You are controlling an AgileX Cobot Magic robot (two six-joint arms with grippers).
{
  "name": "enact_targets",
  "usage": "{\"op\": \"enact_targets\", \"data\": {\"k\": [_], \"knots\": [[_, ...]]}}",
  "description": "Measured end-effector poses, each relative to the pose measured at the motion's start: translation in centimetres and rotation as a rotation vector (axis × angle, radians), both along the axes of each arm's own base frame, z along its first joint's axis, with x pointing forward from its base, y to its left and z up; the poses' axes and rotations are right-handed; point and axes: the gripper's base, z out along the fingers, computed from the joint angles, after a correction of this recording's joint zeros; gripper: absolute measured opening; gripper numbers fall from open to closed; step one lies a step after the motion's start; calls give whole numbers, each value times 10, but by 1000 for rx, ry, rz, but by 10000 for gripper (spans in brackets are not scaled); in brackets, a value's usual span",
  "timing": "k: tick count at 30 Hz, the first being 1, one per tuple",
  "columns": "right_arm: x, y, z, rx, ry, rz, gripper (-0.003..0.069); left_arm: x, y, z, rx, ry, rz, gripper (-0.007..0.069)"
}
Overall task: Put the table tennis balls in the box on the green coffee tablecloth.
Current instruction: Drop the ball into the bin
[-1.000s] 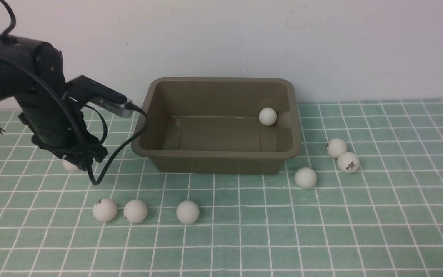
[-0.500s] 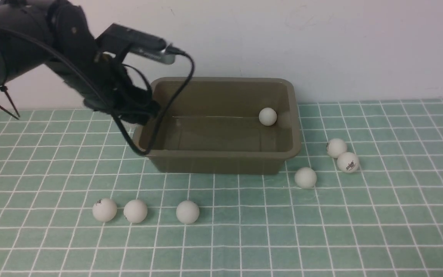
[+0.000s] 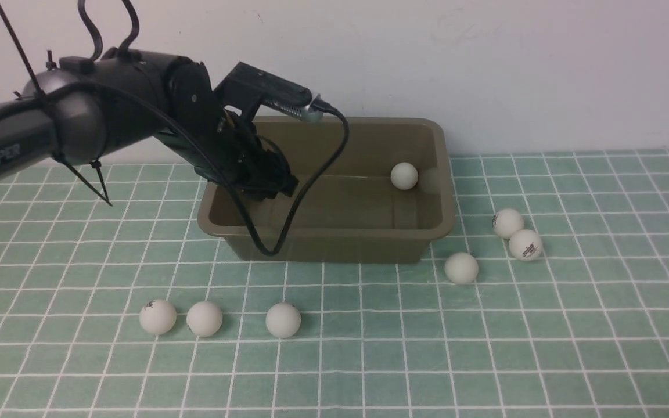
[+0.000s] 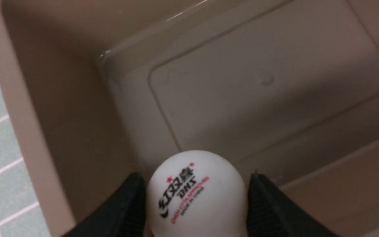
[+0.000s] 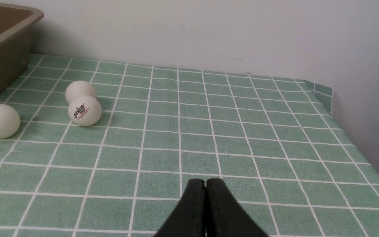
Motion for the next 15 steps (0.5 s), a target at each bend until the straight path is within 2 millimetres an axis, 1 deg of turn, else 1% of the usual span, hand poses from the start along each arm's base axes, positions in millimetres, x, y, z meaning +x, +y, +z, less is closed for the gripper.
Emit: {"op": "enact_targets", "data": {"k": [2, 5, 10, 11, 15], "knots": [[0, 0, 0, 0, 0, 0, -18, 1, 0, -1, 1, 0, 0, 371], [0, 0, 0, 0, 0, 0, -18, 3, -1, -1, -6, -23, 1, 421], [0, 0, 0, 0, 0, 0, -18, 1, 0, 2, -1, -22, -1, 438], [0, 0, 0, 0, 0, 0, -18, -1, 1, 5, 5, -16, -4, 438], [0, 0, 0, 0, 0, 0, -18, -20, 10, 27, 55, 58, -8, 438]]}}
